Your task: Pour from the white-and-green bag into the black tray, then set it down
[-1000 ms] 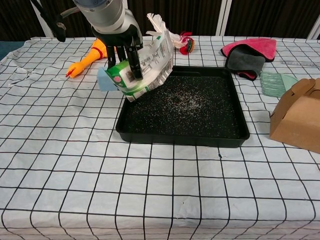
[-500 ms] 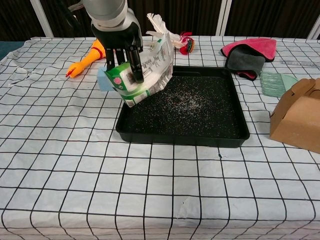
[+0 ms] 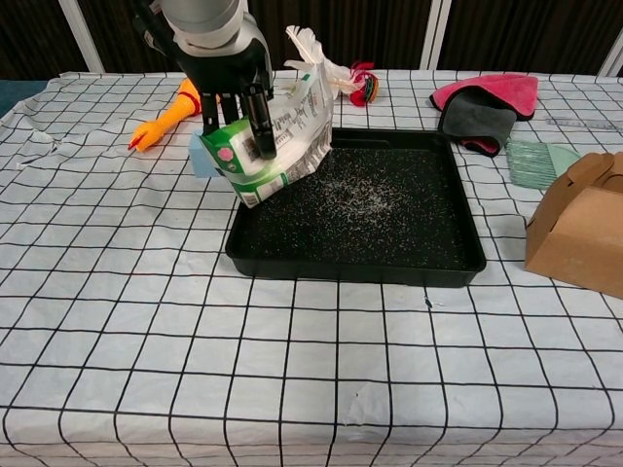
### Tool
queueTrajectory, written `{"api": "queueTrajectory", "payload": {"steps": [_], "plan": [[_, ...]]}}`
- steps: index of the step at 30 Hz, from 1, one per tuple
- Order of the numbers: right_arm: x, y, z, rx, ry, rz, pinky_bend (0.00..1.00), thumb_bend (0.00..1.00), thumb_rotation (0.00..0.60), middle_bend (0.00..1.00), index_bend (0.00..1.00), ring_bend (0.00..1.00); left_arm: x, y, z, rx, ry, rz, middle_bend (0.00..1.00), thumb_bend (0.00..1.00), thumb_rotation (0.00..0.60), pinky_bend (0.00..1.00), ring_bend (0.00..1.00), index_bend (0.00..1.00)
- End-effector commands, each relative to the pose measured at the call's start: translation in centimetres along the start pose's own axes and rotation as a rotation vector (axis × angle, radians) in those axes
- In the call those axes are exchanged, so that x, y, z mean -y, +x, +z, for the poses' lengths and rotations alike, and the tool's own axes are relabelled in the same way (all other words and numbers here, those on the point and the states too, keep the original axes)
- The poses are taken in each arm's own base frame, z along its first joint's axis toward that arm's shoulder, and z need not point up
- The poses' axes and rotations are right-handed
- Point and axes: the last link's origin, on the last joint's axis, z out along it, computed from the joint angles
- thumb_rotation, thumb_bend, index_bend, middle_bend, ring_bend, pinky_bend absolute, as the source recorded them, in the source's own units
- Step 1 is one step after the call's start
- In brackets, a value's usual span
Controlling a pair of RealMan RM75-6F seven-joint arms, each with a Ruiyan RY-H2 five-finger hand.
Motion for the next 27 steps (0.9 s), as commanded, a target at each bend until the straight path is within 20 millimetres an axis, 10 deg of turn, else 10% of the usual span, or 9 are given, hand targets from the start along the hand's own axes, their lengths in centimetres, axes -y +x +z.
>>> {"api": "queueTrajectory", "payload": {"steps": [1, 27], "plan": [[0.0, 0.0, 0.0, 0.0, 0.0, 0.0, 0.23, 0.3, 0.6, 0.1, 0.21, 0.19, 0.1, -0.1, 0.1, 0.0, 0.003, 0.005, 0.57, 0.72, 0.6, 0.67, 0.49, 0.49], [0.1, -0.2, 0.0, 0.009, 0.001, -0.006, 0.23, 0.3, 0.6, 0.1, 0.21, 0.19, 2.6, 0.7, 0.0, -0.257, -0.316, 0.024, 0.57, 0.72, 0.6, 0.66, 0.49, 0.5]]}}
